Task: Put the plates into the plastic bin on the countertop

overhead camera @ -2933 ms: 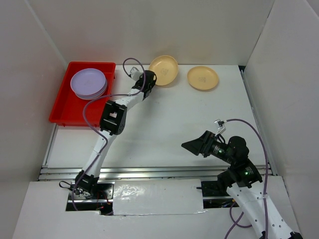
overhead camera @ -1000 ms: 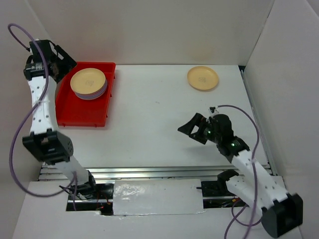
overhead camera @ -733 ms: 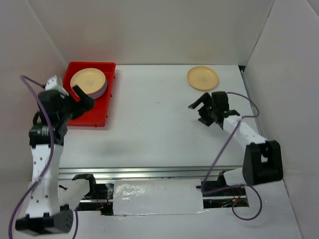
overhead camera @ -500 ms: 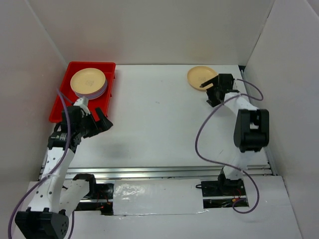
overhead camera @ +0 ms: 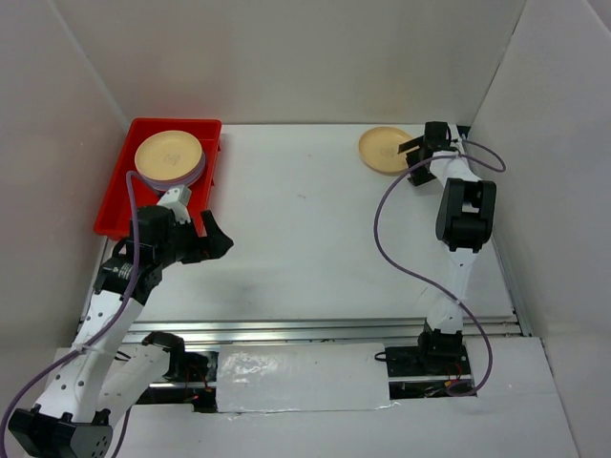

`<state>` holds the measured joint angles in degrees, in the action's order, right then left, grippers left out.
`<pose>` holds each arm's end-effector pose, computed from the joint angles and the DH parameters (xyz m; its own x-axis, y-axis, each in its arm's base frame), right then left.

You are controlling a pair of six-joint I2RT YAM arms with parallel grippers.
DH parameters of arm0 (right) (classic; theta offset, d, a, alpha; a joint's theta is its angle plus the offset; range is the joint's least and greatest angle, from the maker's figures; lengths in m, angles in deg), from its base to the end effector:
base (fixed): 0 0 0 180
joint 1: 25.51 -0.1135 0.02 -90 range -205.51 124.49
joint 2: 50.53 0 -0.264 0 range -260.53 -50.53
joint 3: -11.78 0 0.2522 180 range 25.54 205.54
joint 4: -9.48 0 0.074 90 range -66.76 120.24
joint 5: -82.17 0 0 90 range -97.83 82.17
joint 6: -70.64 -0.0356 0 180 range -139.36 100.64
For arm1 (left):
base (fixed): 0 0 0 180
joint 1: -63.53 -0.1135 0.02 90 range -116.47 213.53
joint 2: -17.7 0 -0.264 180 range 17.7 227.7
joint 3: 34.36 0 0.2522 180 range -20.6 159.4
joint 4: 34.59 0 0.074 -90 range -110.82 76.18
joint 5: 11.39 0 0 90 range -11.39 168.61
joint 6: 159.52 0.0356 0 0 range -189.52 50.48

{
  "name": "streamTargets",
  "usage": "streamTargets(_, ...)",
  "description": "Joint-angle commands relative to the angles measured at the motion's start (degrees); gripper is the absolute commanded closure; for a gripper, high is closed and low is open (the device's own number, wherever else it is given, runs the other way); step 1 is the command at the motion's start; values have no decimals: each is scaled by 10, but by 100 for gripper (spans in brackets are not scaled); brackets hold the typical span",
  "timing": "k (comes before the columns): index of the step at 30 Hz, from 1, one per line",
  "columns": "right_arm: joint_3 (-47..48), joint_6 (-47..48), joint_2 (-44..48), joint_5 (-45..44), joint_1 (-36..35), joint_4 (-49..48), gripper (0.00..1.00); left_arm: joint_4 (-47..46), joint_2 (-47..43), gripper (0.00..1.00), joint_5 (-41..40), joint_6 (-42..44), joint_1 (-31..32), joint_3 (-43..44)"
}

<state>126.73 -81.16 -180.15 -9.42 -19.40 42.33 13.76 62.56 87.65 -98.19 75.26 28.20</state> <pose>0.5034 -0.0549 0.1722 -0.2363 0.9113 -0.3372 0.7054 0.3996 0.5855 0.1624 -0.0394 0.3207 -0.5978 -0.3598 -0.7164 0.0528 0.8740 -0.4830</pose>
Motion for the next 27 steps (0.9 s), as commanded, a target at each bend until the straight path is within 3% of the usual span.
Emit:
streamTargets(1,80,8,-57,-33,0,94,7,-22,-4,1,12,12,1,18)
streamTargets(3,117,7,-76,-39,-1,118,9,-24,-7,1,15,12,0,17)
streamTargets(9,138,22,-90,-40,-3,125,39,-25,-7,1,28,16,-2,17)
streamTargets(12,161,26,-107,-16,-1,133,65,-25,-9,1,29,18,-2,16)
streamTargets(13,154,28,-103,-12,-4,128,84,-25,-10,1,28,17,-2,17)
streamTargets(14,149,28,-100,-11,-6,127,95,-25,-10,1,28,18,-2,17)
streamTargets(15,143,33,-86,-12,-8,125,100,-25,-10,1,27,18,-2,16)
streamTargets(19,81,59,-9,-12,-31,105,100,-23,-5,1,18,17,-4,17)
streamTargets(22,-86,126,122,-49,-58,41,100,-28,7,1,34,20,-6,17)
streamTargets(23,-102,149,150,-54,-98,43,100,-36,10,1,42,22,-6,16)
streamTargets(27,-110,269,223,-123,-221,177,100,-34,50,1,72,33,-6,26)
